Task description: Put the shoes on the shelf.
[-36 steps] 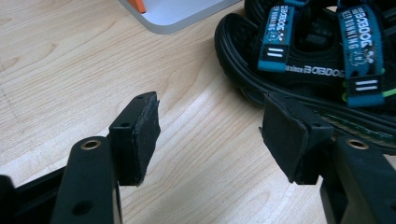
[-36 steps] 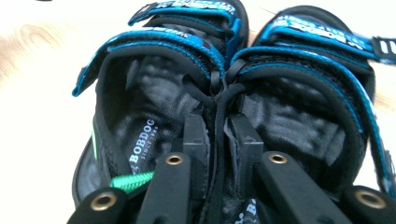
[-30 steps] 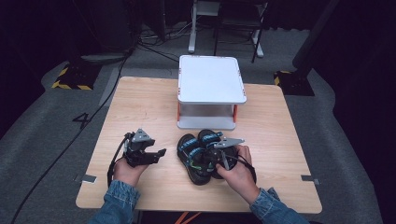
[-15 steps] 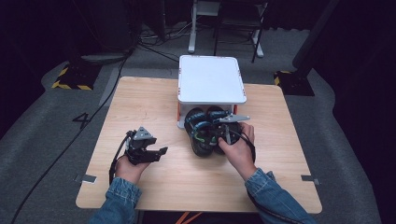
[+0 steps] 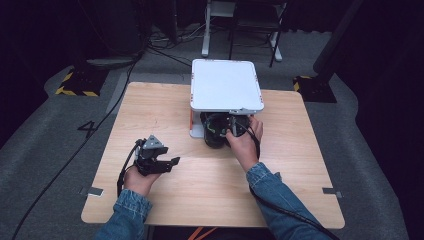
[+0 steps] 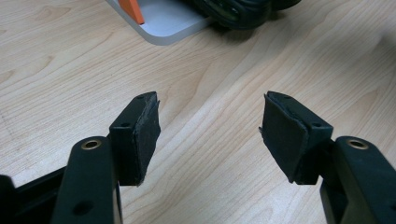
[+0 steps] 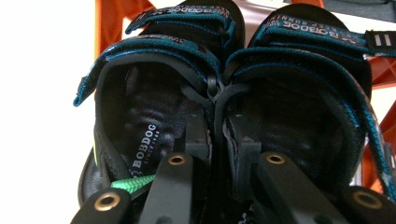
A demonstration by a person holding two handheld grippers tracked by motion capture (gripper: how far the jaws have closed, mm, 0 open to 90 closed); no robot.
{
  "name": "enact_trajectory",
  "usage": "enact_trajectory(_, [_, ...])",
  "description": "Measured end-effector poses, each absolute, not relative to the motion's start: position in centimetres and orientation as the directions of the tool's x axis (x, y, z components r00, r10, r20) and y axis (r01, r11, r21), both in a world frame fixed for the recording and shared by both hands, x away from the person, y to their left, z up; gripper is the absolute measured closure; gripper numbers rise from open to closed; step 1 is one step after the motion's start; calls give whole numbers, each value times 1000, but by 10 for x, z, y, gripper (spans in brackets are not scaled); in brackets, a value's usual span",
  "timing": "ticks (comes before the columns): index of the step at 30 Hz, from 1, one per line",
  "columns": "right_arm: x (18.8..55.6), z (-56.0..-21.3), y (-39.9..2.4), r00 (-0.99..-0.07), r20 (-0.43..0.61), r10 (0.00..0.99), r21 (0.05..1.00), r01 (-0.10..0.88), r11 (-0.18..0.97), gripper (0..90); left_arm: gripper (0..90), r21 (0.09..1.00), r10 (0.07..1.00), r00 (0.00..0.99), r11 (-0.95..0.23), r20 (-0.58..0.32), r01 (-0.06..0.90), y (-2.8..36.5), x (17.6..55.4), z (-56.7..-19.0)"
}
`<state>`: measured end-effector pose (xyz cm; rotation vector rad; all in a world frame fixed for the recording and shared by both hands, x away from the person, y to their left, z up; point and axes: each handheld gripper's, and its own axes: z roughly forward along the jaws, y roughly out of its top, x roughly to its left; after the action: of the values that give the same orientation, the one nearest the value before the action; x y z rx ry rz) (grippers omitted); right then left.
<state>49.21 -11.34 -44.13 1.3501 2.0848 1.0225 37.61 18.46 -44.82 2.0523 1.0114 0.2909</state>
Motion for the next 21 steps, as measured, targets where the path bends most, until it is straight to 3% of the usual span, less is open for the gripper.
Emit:
enact_trajectory(8, [500, -452, -112, -373, 8, 928, 819, 535, 208, 799, 375, 750, 743, 655, -357, -134, 558, 184, 377, -449])
enact_trajectory(12, [508, -458, -117, -404, -6, 915, 865, 456, 207, 643, 375, 749, 740, 658, -356, -140, 559, 182, 377, -449])
enact_trajectory(16, [508, -458, -120, -421, 2, 907, 875, 441, 202, 573, 374, 750, 738, 661, -358, -138, 556, 179, 377, -448])
enact_trajectory(17, [506, -457, -122, -409, 33, 912, 879, 447, 169, 516, 374, 751, 736, 664, -360, -137, 553, 179, 378, -448])
enact_trajectory(18, [502, -453, -125, -406, 9, 914, 909, 384, 161, 444, 375, 749, 733, 667, -366, -134, 552, 178, 378, -448])
enact_trajectory(21, [494, -442, -130, -441, 14, 897, 928, 339, 153, 432, 375, 746, 728, 671, -368, -141, 555, 173, 380, -449])
